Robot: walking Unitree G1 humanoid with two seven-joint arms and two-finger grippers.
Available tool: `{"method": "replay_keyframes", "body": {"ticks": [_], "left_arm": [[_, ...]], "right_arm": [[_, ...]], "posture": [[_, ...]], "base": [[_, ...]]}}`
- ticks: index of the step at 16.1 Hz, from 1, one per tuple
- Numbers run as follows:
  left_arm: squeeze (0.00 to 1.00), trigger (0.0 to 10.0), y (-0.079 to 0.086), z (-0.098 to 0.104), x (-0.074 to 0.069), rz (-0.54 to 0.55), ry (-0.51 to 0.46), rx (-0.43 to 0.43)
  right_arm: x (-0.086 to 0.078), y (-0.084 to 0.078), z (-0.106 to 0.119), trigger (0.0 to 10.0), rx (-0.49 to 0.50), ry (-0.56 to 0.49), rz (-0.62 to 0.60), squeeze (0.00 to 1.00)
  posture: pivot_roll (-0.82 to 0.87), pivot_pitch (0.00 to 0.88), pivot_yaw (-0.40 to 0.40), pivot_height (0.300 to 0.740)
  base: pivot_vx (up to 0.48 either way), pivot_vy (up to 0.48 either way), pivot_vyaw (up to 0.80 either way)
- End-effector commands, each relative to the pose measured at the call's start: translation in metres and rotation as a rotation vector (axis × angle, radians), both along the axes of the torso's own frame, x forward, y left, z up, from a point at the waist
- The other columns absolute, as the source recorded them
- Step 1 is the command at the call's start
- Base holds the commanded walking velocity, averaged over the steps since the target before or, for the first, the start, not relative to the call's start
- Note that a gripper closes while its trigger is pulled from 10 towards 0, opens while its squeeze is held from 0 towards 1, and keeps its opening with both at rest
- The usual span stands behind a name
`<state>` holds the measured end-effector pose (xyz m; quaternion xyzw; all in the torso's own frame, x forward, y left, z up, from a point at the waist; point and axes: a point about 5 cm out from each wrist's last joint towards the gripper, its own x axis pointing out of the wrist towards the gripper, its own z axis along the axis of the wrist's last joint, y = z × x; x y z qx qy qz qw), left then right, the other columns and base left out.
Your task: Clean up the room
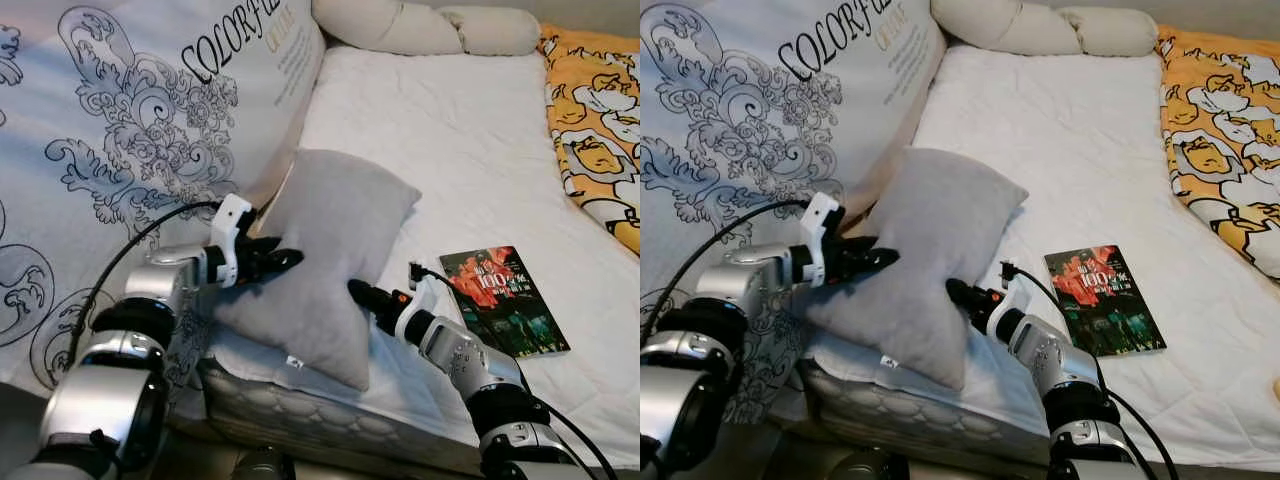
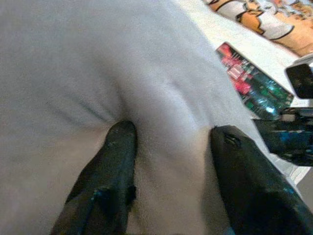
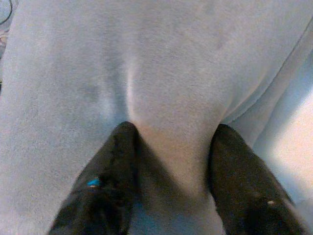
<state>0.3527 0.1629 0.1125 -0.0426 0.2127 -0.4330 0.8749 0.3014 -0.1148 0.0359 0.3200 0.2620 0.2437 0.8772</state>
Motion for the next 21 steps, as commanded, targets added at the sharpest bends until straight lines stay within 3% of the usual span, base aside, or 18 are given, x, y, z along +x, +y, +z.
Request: {"method": "replay_keyframes", "body": {"ticks": [1,5,10,13,14,15,16,17,18,20,21], "left_arm": [[0.0,0.0,-0.008,0.005,0.001,-0.028,-0.03,-0.002],[0.0,0.0,-0.013,0.034,0.008,-0.038,-0.127,-0.047],[0.0,0.0,-0.013,0.068,0.013,-0.053,-0.213,-0.067],[0.0,0.0,0.005,0.069,0.016,0.025,-0.253,0.03],[0.0,3.6,0.015,0.065,0.018,0.077,-0.26,0.099],[0.0,10.0,0.022,0.06,0.02,0.117,-0.261,0.149],[1.0,10.0,0.027,0.054,0.02,0.15,-0.249,0.163],[1.0,10.0,0.03,0.047,0.021,0.176,-0.241,0.194],[1.0,10.0,0.032,0.04,0.021,0.203,-0.238,0.229],[1.0,10.0,0.04,0.021,0.021,0.305,-0.222,0.322],[1.0,10.0,0.041,0.019,0.021,0.324,-0.215,0.318]], "right_arm": [[0.006,0.003,0.007,0.0,-0.004,-0.038,-0.007,0.0],[0.02,0.007,0.025,0.0,0.015,-0.109,-0.056,0.0],[0.04,0.026,0.048,0.0,0.048,-0.182,-0.055,0.0],[0.043,0.031,0.05,0.0,0.016,-0.189,-0.056,0.0],[0.041,0.028,0.047,0.0,-0.011,-0.191,-0.055,0.0],[0.039,0.026,0.045,10.0,-0.03,-0.191,-0.058,0.0],[0.038,0.023,0.044,10.0,-0.029,-0.197,-0.061,0.0],[0.037,0.021,0.044,10.0,-0.031,-0.206,-0.056,0.02],[0.036,0.019,0.044,10.0,-0.033,-0.221,-0.046,1.0],[0.027,0.017,0.05,10.0,-0.018,-0.294,0.034,1.0],[0.023,0.018,0.054,10.0,-0.002,-0.326,0.066,1.0]], "posture": [[0.01,0.042,0.053,0.74],[0.03,0.039,0.049,0.74],[0.04,0.033,0.054,0.74],[0.05,0.035,0.053,0.74],[0.05,0.036,0.054,0.74],[0.05,0.039,0.053,0.74],[0.05,0.042,0.051,0.74],[0.04,0.043,0.049,0.74],[0.04,0.043,0.05,0.74],[0.03,0.044,0.06,0.74],[0.02,0.042,0.065,0.74]], "base": [[0.0,0.0,0.0],[0.0,0.0,0.0],[0.0,0.0,0.0],[0.0,0.0,0.0],[0.0,0.0,0.0],[0.0,0.0,0.0],[0.0,0.0,0.0],[0.0,0.0,0.0],[0.0,0.0,0.0],[0.0,0.0,0.0],[0.0,0.0,0.0]]}}
